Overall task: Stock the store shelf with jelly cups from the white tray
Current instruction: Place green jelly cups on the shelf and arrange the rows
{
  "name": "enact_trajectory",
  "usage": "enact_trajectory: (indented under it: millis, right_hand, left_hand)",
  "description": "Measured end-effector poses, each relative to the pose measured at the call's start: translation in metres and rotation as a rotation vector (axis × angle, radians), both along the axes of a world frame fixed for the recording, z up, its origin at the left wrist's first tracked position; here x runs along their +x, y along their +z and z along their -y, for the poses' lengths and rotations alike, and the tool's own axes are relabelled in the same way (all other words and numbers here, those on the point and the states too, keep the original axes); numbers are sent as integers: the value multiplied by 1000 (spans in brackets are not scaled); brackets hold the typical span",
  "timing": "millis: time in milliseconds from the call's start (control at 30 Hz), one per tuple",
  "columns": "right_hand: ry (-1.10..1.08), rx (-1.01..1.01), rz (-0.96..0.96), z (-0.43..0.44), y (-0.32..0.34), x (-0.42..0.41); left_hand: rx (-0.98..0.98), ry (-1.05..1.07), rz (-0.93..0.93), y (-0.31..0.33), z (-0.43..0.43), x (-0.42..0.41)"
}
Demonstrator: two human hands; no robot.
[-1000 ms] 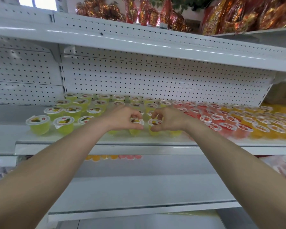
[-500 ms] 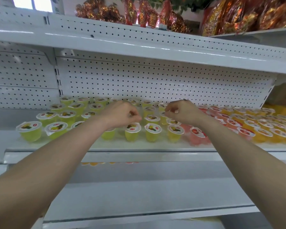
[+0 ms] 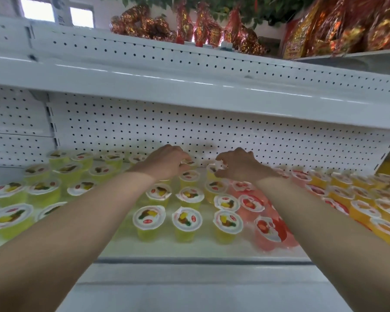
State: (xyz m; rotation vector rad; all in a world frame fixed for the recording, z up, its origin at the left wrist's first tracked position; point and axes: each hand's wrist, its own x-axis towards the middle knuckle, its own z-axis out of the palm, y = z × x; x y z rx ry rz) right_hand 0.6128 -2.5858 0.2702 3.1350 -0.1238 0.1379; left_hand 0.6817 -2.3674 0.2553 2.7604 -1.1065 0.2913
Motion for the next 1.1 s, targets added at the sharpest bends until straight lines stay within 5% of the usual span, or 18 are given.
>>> enact_trajectory:
  millis: [200,900,1100]
  right_hand:
    - [27,26,-161,8,-11,37]
    - [105,137,-2,-6,6,13]
    - [148,182,-249,-26,18,-23]
  left_hand:
    - [125,48,-71,-1,13,20]
    - [-35,-60,-61,8,8,8]
    - [-3,-132,-120,11,4,-9]
